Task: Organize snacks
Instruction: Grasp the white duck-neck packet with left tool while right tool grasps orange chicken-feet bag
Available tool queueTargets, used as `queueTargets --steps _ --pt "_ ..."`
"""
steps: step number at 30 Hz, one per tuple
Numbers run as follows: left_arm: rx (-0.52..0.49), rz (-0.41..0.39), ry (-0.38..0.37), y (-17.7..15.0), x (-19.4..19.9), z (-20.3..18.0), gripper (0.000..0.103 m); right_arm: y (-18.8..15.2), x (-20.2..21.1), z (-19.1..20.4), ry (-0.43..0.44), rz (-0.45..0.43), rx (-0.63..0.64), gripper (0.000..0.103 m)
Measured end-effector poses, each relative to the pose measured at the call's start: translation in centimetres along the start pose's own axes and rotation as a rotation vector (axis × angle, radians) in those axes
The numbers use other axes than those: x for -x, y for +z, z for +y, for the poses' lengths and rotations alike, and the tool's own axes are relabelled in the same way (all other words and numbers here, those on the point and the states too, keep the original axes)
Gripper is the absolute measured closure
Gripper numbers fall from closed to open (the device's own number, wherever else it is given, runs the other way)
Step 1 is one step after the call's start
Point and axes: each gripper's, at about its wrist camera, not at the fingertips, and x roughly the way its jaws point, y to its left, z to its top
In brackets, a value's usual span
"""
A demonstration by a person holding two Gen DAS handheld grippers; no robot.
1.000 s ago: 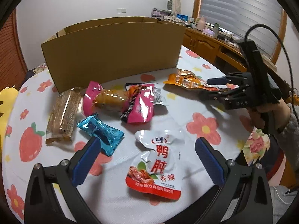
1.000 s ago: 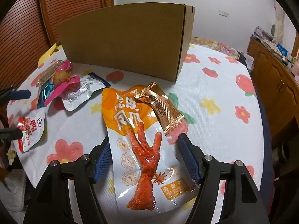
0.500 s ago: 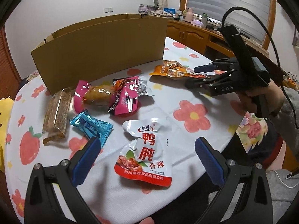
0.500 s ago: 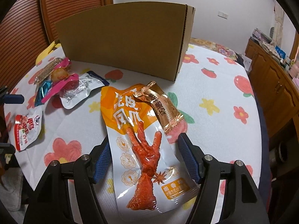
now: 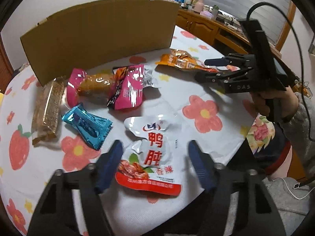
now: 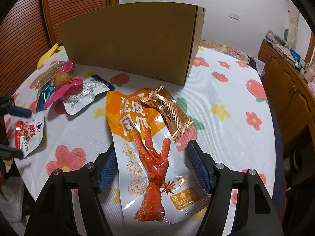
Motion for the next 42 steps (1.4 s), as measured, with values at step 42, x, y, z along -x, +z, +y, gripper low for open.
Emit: queueTargets --steps 42 --pt "0.033 -0.146 0.066 -1.4 2.5 -0.9 0.077 0.2 0.0 0.4 0.024 0.035 0.031 0.048"
